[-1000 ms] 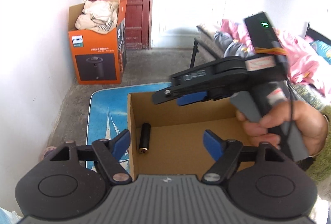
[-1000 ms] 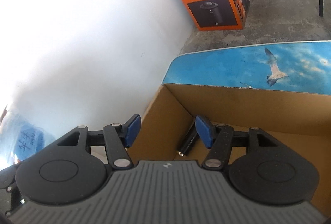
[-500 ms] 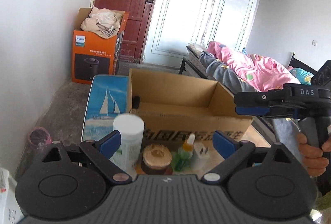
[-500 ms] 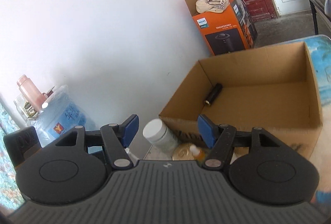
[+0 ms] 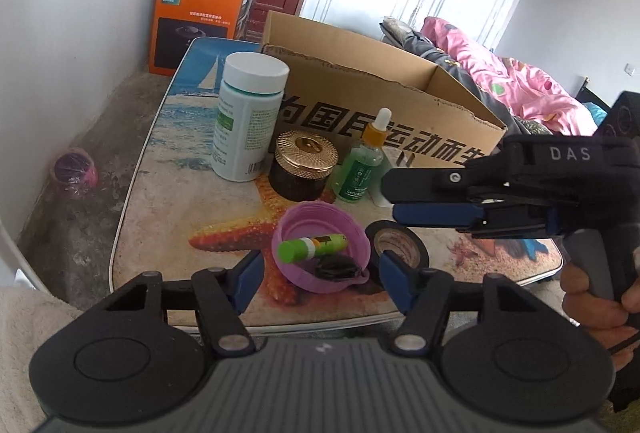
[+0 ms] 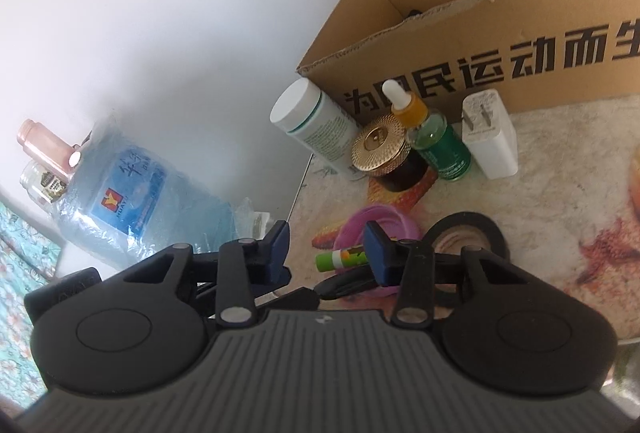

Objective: Organize rigid objects
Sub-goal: 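Move the open right tool back over the pink bowl, then grasp the black oval fob in the pink bowl with the right tool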

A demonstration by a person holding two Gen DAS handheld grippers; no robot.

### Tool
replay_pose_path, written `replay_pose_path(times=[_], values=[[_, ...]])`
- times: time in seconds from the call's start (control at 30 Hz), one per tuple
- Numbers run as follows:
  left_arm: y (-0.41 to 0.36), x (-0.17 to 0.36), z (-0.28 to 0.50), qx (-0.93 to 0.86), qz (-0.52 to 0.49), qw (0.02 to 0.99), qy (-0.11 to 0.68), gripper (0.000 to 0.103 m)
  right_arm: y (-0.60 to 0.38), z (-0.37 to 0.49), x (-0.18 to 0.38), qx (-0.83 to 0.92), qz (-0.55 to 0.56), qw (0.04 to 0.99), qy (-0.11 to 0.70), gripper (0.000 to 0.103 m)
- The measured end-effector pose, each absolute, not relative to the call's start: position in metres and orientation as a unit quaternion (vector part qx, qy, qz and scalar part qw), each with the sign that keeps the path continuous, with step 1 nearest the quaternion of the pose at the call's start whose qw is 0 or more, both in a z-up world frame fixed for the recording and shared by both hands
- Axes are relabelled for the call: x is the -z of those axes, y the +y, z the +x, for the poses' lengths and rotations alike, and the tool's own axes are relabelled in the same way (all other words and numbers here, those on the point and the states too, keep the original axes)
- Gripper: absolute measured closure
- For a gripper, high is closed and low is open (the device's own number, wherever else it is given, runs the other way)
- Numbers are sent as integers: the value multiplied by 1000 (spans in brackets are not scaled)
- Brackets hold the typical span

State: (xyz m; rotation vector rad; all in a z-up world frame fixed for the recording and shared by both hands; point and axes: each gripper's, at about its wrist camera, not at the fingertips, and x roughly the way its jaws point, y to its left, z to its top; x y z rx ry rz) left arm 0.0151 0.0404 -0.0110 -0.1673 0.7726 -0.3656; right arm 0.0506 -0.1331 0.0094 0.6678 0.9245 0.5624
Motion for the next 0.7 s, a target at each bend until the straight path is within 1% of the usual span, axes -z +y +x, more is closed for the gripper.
replay_pose_path(times=[0.13, 0.2, 0.27, 0.37, 0.5, 0.7], values=[[27, 15, 10, 188, -50, 909, 369, 50, -137, 52, 6, -252, 364, 769, 461, 64], [24, 17, 11, 190, -41, 908, 370, 62, -138, 52, 16, -247, 392, 749, 473, 65], [23, 19, 12, 191, -38, 907, 372, 64, -138, 52, 23, -244, 413, 733, 482, 66], [22, 21, 16, 196, -36, 904, 379, 73, -136, 54, 33, -237, 438, 714, 493, 67], [20, 21, 17, 202, -35, 902, 381, 73, -138, 55, 40, -225, 455, 702, 500, 69], [22, 26, 24, 224, -59, 887, 400, 75, -146, 55, 49, -214, 471, 689, 508, 70]])
